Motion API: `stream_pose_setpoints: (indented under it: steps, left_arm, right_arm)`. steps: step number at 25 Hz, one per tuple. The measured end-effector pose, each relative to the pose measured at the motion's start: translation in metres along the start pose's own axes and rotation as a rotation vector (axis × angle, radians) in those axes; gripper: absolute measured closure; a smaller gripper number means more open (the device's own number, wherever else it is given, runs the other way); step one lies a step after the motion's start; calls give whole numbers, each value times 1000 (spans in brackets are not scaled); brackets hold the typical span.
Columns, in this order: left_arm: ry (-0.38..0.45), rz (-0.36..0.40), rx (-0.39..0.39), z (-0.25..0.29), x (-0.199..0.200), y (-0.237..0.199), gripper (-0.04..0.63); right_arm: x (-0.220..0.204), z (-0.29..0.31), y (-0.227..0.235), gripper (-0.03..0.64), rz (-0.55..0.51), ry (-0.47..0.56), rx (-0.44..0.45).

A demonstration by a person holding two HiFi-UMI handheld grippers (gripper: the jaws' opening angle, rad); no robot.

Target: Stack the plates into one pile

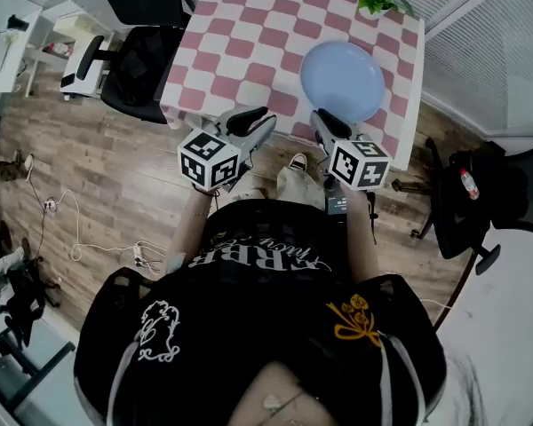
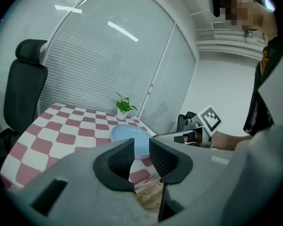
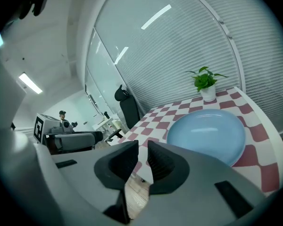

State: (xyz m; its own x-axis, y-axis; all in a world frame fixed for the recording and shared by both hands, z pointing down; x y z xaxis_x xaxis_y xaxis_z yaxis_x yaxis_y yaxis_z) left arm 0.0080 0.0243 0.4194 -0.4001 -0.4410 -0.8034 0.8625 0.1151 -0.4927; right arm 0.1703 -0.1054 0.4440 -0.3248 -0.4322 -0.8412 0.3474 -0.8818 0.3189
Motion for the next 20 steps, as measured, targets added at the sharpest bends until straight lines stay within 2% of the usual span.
stream_pose_setpoints:
  steps: [7, 12, 20]
  left_arm:
    - [5, 33, -38, -80, -35, 10, 488]
    - [-13, 18, -75, -117, -69, 16, 488]
    - [-10, 33, -134, -127, -89, 45, 488]
  right_arm:
    - [-31, -11, -89, 566, -45, 11, 24]
    - [-50, -25, -142, 568, -93, -2, 11]
    - [-75, -61, -164, 574, -87, -15, -34]
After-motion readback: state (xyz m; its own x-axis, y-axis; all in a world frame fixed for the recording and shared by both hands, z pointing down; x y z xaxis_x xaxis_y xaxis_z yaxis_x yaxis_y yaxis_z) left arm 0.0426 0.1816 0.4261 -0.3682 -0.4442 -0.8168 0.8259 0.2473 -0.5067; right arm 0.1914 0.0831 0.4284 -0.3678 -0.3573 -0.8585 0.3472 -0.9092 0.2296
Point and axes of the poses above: the fingertips, and each gripper's own axes: z forward along the fingers, y to its right, x out of its top, the point moved 8 cm from there along -z, backward along the fingers, and after that the axes turned 9 degrees about -z, right-handed, at the moved point
